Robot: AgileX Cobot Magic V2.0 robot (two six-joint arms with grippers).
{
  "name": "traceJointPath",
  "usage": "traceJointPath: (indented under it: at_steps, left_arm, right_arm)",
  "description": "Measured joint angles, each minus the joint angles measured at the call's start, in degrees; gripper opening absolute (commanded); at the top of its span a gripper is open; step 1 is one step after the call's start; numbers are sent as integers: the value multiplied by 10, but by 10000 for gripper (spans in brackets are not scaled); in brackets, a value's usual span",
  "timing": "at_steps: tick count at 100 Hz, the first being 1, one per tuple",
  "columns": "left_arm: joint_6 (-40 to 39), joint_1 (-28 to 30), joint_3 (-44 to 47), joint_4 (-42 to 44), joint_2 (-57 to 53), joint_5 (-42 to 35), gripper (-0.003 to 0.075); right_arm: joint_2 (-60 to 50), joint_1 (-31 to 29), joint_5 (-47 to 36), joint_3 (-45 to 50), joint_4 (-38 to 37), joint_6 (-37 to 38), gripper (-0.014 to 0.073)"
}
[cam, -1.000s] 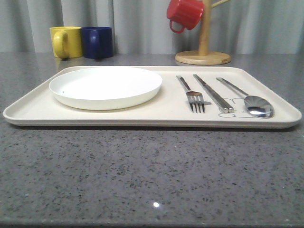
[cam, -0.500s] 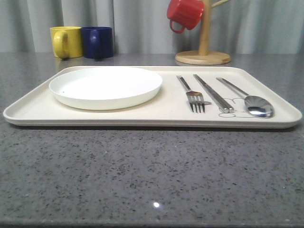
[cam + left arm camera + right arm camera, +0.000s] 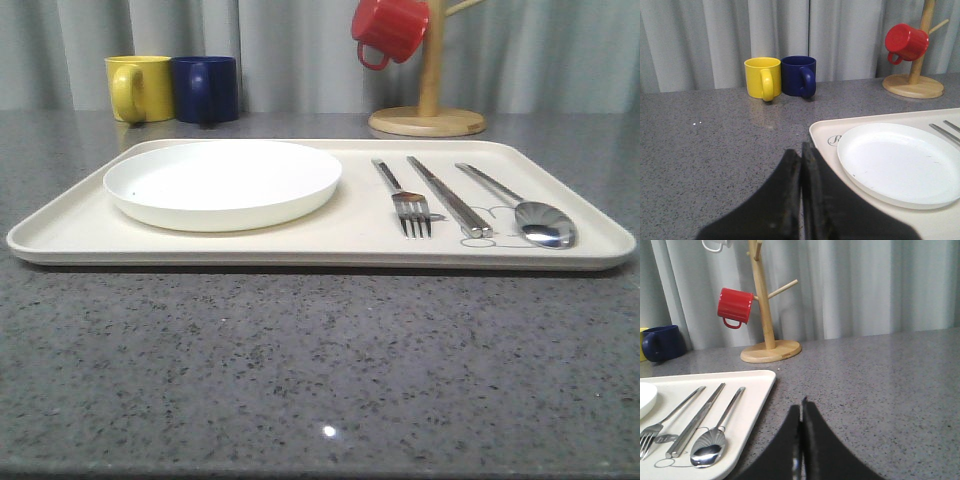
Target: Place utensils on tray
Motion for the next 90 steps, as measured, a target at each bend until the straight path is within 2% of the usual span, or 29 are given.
traceJointPath:
  at_steps: [16, 31, 39, 63, 90]
  left_arm:
    - [-24, 0, 1, 47, -4, -10, -17]
    - [-189, 0, 17, 209, -36, -11, -17]
    - [-232, 0, 35, 254, -64, -13, -17]
    - [-254, 4, 107, 283, -152, -14, -17]
    - [-257, 57, 182, 282, -227, -14, -17]
  right_arm:
    - [0, 0, 0, 1, 0, 0, -78]
    - [0, 0, 0, 1, 0, 0, -78]
    - [0, 0, 0, 1, 0, 0, -78]
    - [0, 0, -1, 1, 0, 0, -78]
    - [0, 0, -1, 1, 0, 0, -78]
